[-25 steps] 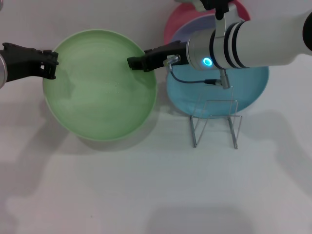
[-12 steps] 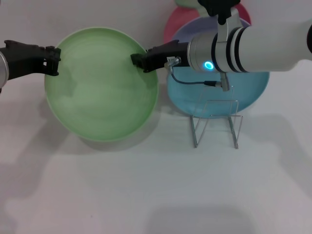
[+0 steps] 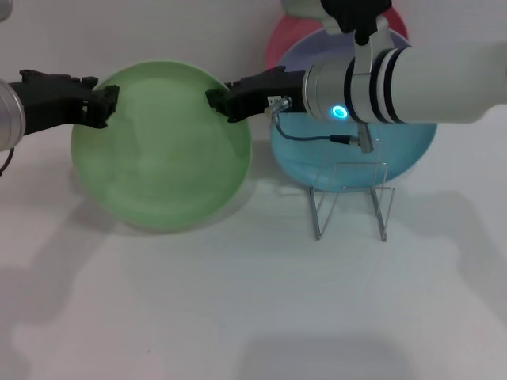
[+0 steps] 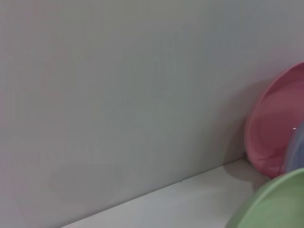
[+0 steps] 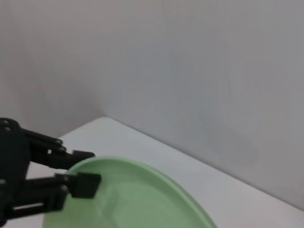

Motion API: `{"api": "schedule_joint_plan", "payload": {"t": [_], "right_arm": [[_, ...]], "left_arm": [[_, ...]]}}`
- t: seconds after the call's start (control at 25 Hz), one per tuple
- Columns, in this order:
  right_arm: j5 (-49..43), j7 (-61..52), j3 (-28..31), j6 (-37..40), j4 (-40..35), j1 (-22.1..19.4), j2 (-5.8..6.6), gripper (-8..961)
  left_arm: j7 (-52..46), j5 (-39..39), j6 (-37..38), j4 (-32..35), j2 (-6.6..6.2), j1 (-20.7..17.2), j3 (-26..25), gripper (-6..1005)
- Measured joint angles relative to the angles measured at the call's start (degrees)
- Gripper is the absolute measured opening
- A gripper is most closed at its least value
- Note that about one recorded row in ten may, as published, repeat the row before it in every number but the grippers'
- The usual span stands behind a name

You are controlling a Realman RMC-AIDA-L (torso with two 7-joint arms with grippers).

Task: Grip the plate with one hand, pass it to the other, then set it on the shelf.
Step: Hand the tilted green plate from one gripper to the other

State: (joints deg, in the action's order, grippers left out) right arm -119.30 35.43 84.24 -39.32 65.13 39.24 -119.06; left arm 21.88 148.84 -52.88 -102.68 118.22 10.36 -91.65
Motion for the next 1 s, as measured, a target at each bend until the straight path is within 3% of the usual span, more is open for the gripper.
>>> {"api": "schedule_joint_plan", "payload": {"t": [0.32, 0.4, 0.64, 1.0], "right_arm": [[-0.16, 0.35, -0.97, -0.21, 1.56, -0.79, -0.03, 111], [-0.16, 0.35, -1.01, -0.23, 1.69, -0.99, -0.03, 102], [-0.22, 0.35, -1.22, -0.02, 2.02, -1.48, -0.03, 86], [-0.44, 1.30, -1.63, 1.02, 3.15, -1.89, -0.08, 59]], "left_arm": [[0.01, -0.01, 0.86, -2.25, -0.01, -1.85, 0.57, 258], [0.09, -0.10, 1.13, -2.80, -0.01, -2.40, 0.62, 380], [0.40, -0.12, 1.27, -4.02, -0.01, -3.52, 0.64, 381], [1.91, 0.37, 3.65, -5.56, -0.09, -4.84, 0.86, 498]]}}
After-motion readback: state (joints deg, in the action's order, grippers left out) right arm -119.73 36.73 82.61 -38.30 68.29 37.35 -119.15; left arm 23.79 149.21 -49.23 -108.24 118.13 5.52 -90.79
